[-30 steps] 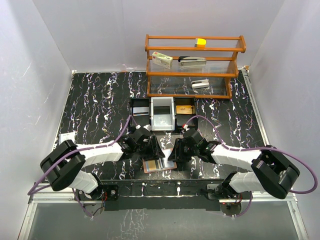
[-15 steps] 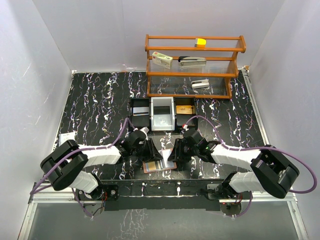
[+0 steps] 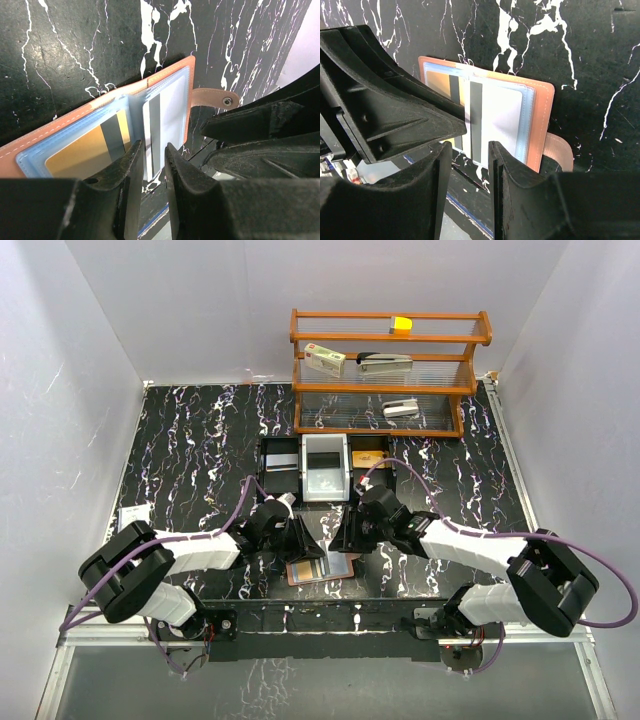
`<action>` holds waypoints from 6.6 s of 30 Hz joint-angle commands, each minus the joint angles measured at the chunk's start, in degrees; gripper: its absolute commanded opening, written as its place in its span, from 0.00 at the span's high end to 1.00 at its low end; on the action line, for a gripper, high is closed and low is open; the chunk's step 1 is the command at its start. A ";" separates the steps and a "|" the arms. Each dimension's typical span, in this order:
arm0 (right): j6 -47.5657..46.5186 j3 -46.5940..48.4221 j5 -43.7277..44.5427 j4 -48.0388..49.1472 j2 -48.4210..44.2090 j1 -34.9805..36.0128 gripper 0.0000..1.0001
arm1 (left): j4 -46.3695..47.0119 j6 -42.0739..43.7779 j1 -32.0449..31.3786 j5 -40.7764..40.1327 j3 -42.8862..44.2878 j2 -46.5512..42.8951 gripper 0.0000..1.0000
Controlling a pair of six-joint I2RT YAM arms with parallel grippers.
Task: Take the credit cards out of the card holder
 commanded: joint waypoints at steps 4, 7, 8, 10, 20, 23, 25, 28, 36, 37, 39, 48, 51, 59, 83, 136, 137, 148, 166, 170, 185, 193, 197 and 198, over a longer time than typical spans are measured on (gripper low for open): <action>-0.64 1.11 1.39 0.95 3.15 -0.22 0.67 | 1.23 -0.24 0.51 1.33 -0.23 -1.19 0.79; -0.19 0.09 1.66 1.29 3.39 -0.21 0.68 | 1.69 -0.43 0.49 1.64 -0.32 -0.97 0.78; -0.06 -0.19 1.82 1.26 3.32 -0.20 0.68 | 1.98 -0.54 0.48 1.80 -0.50 -0.88 0.79; 0.09 -0.72 1.91 1.39 3.22 -0.20 0.69 | 2.43 -0.81 0.52 2.16 -0.62 -0.67 0.79; 1.94 -3.70 1.70 3.21 2.66 -0.16 0.70 | 5.50 -1.65 1.01 4.13 -1.46 0.42 0.83; 2.56 -4.29 1.87 3.55 2.51 -0.19 0.70 | 6.13 -1.72 1.12 4.49 -1.61 0.74 0.88; 2.71 -4.48 2.16 3.43 2.59 -0.21 0.70 | 6.16 -1.90 1.18 4.57 -1.83 0.81 0.92; 2.92 -4.56 2.56 3.03 2.77 -0.20 0.70 | 6.23 -2.11 1.39 4.44 -2.13 0.39 0.99; 2.87 -4.11 3.59 1.91 3.11 -0.22 0.70 | 4.44 -2.03 2.62 3.58 -3.50 -1.97 1.00; 2.87 -4.00 3.70 1.64 3.27 -0.17 0.70 | 3.33 -1.54 2.83 3.48 -3.50 -2.20 1.00; 2.87 -3.97 3.73 1.58 3.38 -0.17 0.69 | 2.06 -0.88 3.28 3.24 -3.69 -2.99 1.00; 2.52 -3.27 3.50 1.62 3.89 -0.21 0.69 | 5.40 -1.05 3.43 6.70 -3.06 0.07 0.71; 2.60 -3.59 3.04 1.98 4.01 -0.15 0.69 | 7.10 -1.58 3.43 7.83 -2.92 1.88 0.68; 2.65 -3.70 3.03 2.26 3.83 -0.17 0.69 | 11.64 -1.96 3.43 10.78 -2.45 6.19 0.70; 2.04 -3.12 4.88 -0.01 3.71 -0.19 0.71 | 9.48 -2.48 5.26 8.68 -6.45 -0.88 1.00; 0.68 7.41 -0.09 1.50 4.40 0.79 0.65 | -0.19 4.51 5.28 8.10 -1.52 -2.89 1.00; 0.65 7.81 0.17 1.26 4.22 0.88 0.65 | 0.01 4.42 5.28 8.11 -1.63 -2.86 1.00; 0.67 5.00 -0.11 1.94 8.73 1.10 0.67 | 2.58 4.01 5.36 9.96 -1.84 -1.34 0.87; 0.13 3.65 1.45 0.86 5.12 1.00 0.67 | -5.64 7.73 5.27 6.34 0.29 -5.80 1.00; 0.76 4.44 -0.59 2.00 5.92 1.07 0.68 | -9.74 6.66 5.27 2.95 -0.11 -10.70 1.00; 2.85 7.57 -7.98 12.60 9.53 1.67 0.66 | -24.10 1.15 4.72 -12.80 -4.23 -30.09 1.00; 0.15 9.31 -7.61 8.44 14.96 2.16 0.63 | -23.24 3.36 4.75 -11.94 -2.69 -27.25 1.00; -2.29 9.96 -2.05 2.00 14.93 2.07 0.62 | -24.07 3.90 4.75 -12.61 -2.45 -28.52 1.00; -2.84 10.22 -1.43 1.13 14.34 2.11 0.61 | -24.28 4.24 4.75 -12.78 -2.33 -28.85 1.00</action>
